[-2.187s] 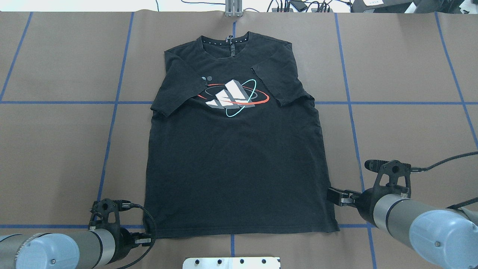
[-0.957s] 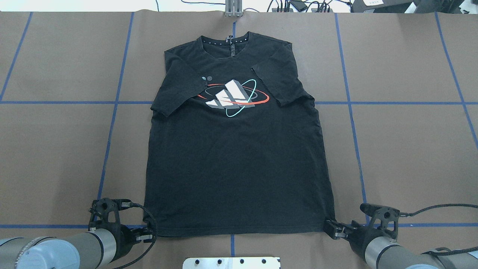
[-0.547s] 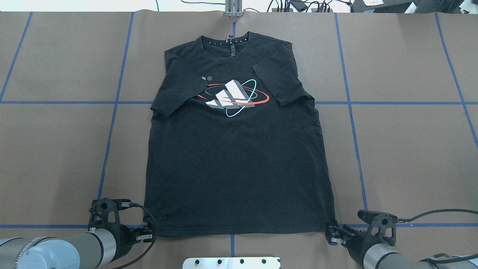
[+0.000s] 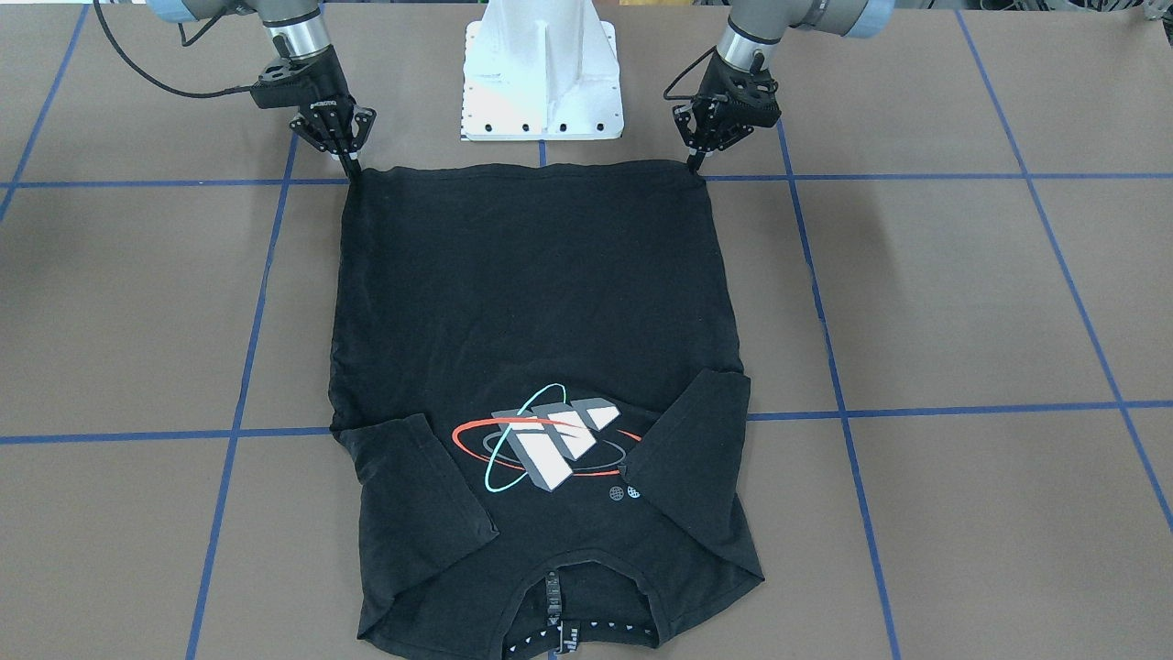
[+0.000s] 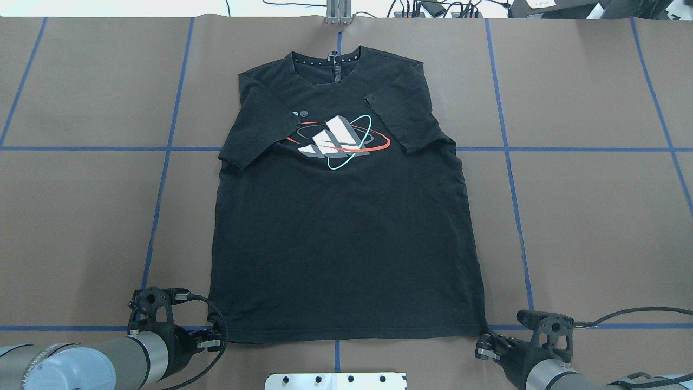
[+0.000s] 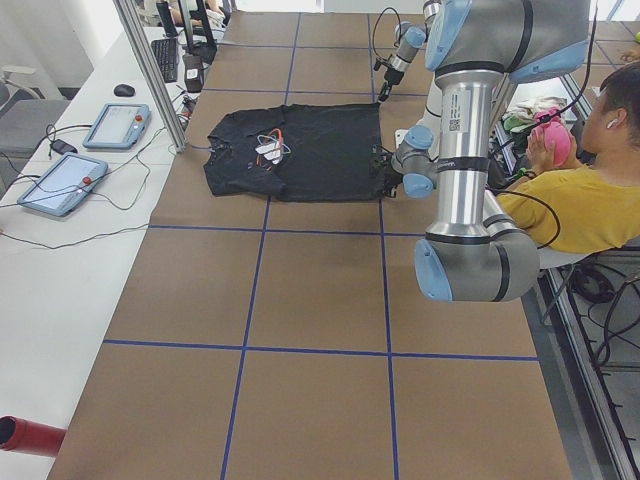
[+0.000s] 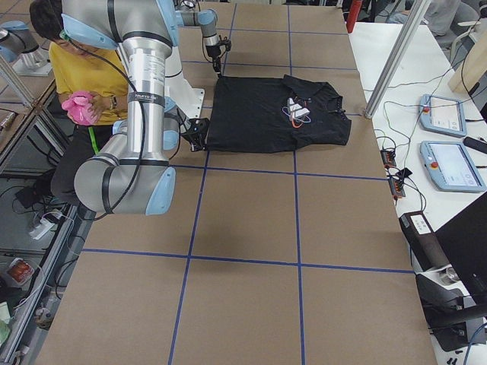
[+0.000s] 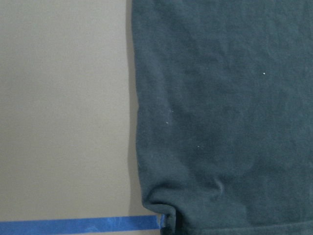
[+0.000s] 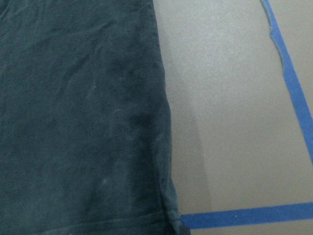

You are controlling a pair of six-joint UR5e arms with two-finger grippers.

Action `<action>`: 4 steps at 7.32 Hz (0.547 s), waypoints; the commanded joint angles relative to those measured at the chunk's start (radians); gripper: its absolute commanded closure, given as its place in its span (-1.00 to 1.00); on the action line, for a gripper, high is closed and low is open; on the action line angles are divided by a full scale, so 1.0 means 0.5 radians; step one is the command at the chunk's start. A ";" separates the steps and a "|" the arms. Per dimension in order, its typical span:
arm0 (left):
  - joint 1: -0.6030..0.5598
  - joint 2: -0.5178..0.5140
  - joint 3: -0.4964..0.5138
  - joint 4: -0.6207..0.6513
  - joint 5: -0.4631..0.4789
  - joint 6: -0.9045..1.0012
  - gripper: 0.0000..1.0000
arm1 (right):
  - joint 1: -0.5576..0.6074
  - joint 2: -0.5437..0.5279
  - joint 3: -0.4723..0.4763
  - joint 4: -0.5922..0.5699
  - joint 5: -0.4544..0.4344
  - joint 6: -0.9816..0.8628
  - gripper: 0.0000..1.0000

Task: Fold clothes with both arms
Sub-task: 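Align both grippers at the hem corners and close on the fabric, then lift the hem with both grippers and fold it toward the collar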

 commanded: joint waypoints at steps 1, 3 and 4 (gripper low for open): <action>0.000 0.000 0.000 0.000 0.000 -0.001 1.00 | 0.002 -0.010 0.038 -0.003 -0.001 0.000 1.00; -0.003 -0.006 -0.040 0.000 -0.012 0.005 1.00 | 0.008 -0.031 0.251 -0.167 0.005 -0.003 1.00; -0.027 0.015 -0.146 0.015 -0.034 0.026 1.00 | 0.008 -0.041 0.459 -0.357 0.014 -0.003 1.00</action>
